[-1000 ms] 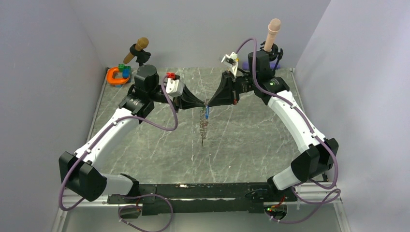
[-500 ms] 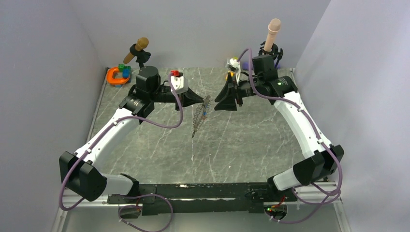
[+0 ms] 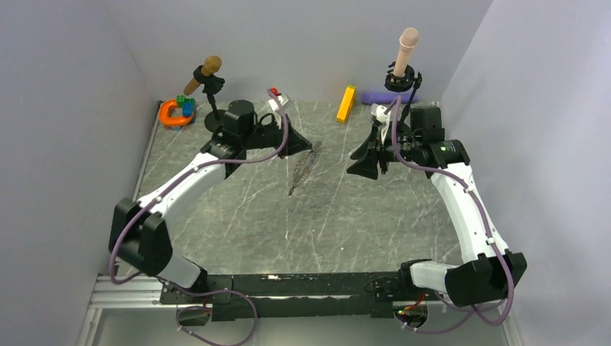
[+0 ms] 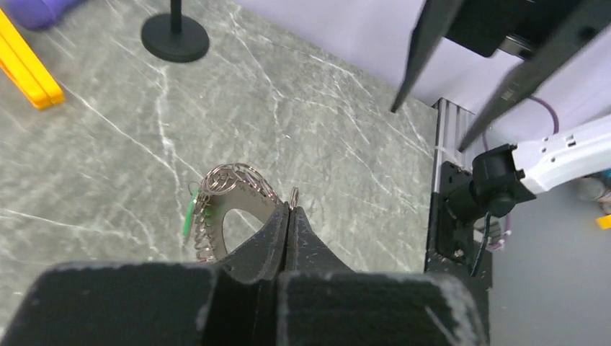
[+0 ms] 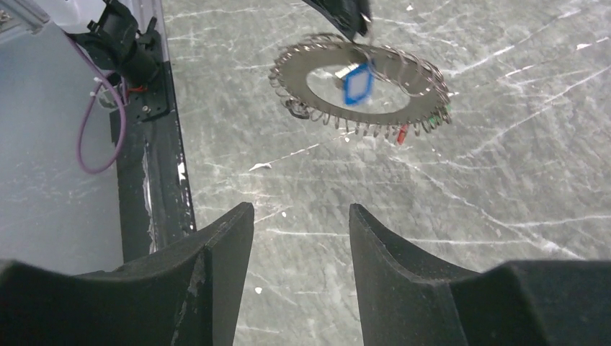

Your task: Put the keys on the keyring

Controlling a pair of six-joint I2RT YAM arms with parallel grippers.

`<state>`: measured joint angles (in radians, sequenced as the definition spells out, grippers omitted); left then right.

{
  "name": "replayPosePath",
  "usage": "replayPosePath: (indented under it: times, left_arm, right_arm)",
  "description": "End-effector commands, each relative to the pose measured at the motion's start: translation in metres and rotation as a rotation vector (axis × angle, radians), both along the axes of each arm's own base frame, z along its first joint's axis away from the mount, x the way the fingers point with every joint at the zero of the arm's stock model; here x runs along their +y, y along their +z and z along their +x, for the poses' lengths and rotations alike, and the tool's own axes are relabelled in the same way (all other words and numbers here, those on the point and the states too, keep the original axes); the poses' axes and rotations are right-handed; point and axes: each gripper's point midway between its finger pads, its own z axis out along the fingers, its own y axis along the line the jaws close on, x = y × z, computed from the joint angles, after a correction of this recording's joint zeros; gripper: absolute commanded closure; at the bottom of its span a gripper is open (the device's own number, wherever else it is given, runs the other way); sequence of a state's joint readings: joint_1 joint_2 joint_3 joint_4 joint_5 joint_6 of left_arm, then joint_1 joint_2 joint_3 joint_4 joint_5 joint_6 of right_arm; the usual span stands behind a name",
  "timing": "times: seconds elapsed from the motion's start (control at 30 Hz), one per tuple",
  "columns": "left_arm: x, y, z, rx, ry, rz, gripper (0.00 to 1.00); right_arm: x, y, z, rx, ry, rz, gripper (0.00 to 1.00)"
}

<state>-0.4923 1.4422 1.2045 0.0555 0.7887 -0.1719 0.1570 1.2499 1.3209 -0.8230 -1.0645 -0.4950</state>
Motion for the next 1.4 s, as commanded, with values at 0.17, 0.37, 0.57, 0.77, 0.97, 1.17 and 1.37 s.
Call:
replayPosePath:
  times: [0.17, 0.37, 0.57, 0.77, 0.97, 1.17, 1.37]
  left_arm:
    - [-0.046, 0.008, 0.046, 0.106, -0.025, -0.124, 1.0]
    - [-0.015, -0.075, 0.105, 0.241, 0.206, -0.014, 1.0]
    - [0.053, -0.167, 0.132, 0.36, 0.452, 0.176, 1.0]
    - [0.104, -0.19, 0.126, 0.346, 0.628, 0.298, 0.64]
    - [0.148, -0.116, 0.11, 0.126, 0.789, 0.301, 0.46]
    - [0.159, -0.016, 0.041, -0.056, 0.769, -0.003, 0.15]
    - [0.177, 0.02, -0.032, -0.127, 0.701, -0.125, 0.01]
  right_arm:
    - [-0.016, 0.01, -0.005, -0.139, -0.041, 0.038, 0.42]
    - [-0.021, 0.01, -0.006, -0.156, -0.061, 0.05, 0.4]
    - [-0.023, 0.006, -0.006, -0.157, -0.071, 0.054, 0.39]
    - [-0.024, 0.005, -0.007, -0.159, -0.077, 0.057, 0.38]
    - [-0.03, -0.001, -0.005, -0.186, -0.116, 0.02, 0.38]
    - [-0.046, 0.002, 0.004, -0.228, -0.243, -0.02, 0.29]
    - [-0.085, 0.021, 0.028, -0.107, -0.62, 0.009, 0.0]
